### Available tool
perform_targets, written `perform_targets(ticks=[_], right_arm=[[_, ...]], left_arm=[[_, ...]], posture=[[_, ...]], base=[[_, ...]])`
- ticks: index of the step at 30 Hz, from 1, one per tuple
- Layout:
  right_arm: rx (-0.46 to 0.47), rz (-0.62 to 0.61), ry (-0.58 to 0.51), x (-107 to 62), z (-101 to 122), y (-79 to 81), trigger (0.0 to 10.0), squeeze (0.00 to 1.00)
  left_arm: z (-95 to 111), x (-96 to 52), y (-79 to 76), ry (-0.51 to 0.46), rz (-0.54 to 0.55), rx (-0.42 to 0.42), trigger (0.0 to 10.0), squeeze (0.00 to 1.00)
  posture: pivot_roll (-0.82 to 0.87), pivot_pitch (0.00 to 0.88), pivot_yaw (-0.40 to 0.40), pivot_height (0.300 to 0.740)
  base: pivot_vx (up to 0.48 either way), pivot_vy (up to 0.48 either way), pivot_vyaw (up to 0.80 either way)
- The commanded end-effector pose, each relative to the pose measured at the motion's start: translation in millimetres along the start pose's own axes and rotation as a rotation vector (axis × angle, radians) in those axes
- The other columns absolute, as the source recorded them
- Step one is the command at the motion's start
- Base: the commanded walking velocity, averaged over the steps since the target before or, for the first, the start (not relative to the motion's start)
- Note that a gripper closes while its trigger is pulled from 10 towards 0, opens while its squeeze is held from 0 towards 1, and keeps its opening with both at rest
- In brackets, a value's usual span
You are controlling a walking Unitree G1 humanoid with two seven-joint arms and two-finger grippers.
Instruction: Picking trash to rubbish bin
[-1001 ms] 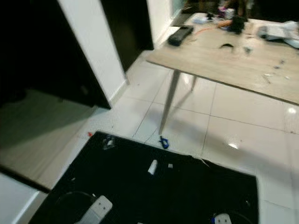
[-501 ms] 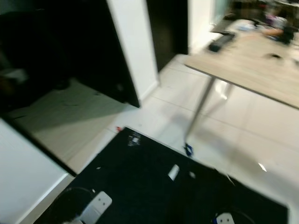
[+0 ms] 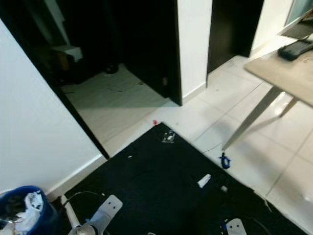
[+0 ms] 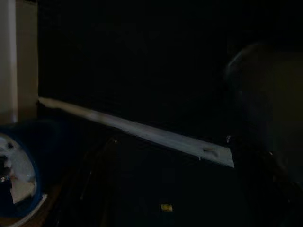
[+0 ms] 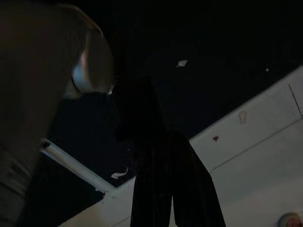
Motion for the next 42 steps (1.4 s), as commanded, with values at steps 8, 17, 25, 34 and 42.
perform_targets(ticks=[8,17,25,34,42], right_arm=[[-0.017,0.016,-0.042,-0.3,18.1,5.4,10.0,0.0],[-0.058,0.023,-0.067,-1.0,29.7,7.4,10.0,0.0],[-0.068,0.024,-0.084,-1.4,35.7,8.1,10.0,0.0],[-0.066,0.022,-0.094,-1.6,37.5,8.7,10.0,0.0],[-0.069,0.025,-0.08,-1.0,30.5,11.1,10.0,0.0]], left_arm=[[-11.3,-2.0,1.0,0.018,0.008,-0.013,10.0,0.0],[-14.3,-1.3,-8.0,0.012,-0.003,-0.037,10.0,0.0],[-16.3,-1.4,-10.8,0.013,-0.009,-0.027,10.0,0.0],[-22.2,-3.2,-5.9,0.032,-0.009,-0.023,10.0,0.0],[-22.7,-2.8,-8.6,0.036,-0.017,-0.03,10.0,0.0]], posture=[[-0.08,0.0,0.086,0.74],[-0.06,0.0,0.055,0.74],[-0.06,0.004,0.062,0.74],[-0.06,0.009,0.071,0.74],[-0.07,0.006,0.075,0.74]], base=[[0.0,0.0,0.74],[0.0,0.0,0.74],[0.0,0.0,0.74],[0.0,0.0,0.73],[0.0,0.0,0.73]])
Point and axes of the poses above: a point about 5 cm out from each wrist's last joint towards the gripper, its own x axis pointing out of the wrist towards the gripper, its own z axis along the axis of the wrist's last joint, y = z × x, the point moved 5 cm from there along x, pointing out of the wrist towards the gripper
